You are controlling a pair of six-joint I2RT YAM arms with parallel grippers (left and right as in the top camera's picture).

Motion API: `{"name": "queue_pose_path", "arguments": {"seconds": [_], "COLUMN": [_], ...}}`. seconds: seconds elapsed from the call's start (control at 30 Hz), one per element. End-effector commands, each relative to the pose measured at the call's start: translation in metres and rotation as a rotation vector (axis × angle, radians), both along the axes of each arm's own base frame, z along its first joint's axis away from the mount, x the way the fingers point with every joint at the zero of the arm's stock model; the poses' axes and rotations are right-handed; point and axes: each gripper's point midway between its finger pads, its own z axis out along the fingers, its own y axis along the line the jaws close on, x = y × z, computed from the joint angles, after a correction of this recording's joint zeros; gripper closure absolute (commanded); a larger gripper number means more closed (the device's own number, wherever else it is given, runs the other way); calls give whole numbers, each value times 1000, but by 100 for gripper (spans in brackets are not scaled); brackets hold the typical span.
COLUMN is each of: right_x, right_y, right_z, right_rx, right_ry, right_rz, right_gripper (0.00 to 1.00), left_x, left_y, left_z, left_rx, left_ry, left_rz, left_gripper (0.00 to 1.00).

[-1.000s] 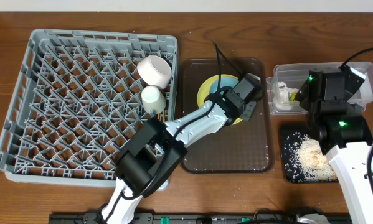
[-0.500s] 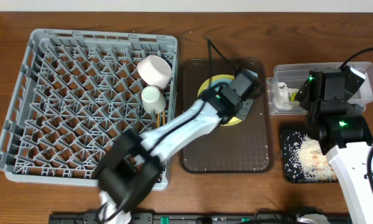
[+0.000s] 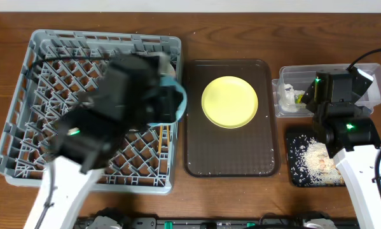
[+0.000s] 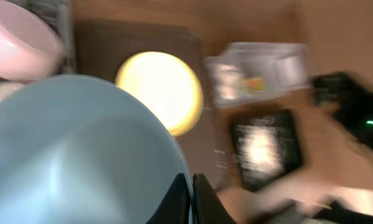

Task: Sort waste into correct bins and load items into the dishwasher rack
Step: 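Grasp the blue bowl rim and lift it off the plate, then carry the blue bowl into the rack's front right area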

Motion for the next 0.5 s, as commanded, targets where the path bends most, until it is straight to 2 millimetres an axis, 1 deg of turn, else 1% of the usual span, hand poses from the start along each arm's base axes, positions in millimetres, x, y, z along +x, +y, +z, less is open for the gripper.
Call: {"name": "queue_pose_path", "arguments": {"seconds": [0.0, 0.07, 0.1, 0.13, 0.2, 0.3, 0.47], "right_x": [-1, -1, -1, -1, -1, -1, -1], "right_y": [-3, -3, -3, -3, -3, -3, -3], "right_z": [7, 7, 7, 7, 7, 7, 7], "right_rx": [-3, -3, -3, -3, -3, -3, -3], "right_ry": [-23, -23, -23, -23, -23, -23, -23], "right_rz": [-21, -21, -21, -21, -21, -21, -21], "right_gripper": [1, 1, 1, 1, 1, 1, 1], "left_x": [-37, -43, -43, -40, -33, -24, -15], "left_y": [-20, -17, -14, -10, -1, 12, 25], "left_z": [22, 29, 28, 24, 11, -16, -51], "left_rx": [-297, -403, -435, -456, -460, -473, -557], "left_ry": [97, 117, 121, 126, 130, 180, 217], "left_rz": [-269, -338, -354, -356, -331, -270, -225], "left_gripper": [94, 94, 94, 94, 94, 94, 94]}}
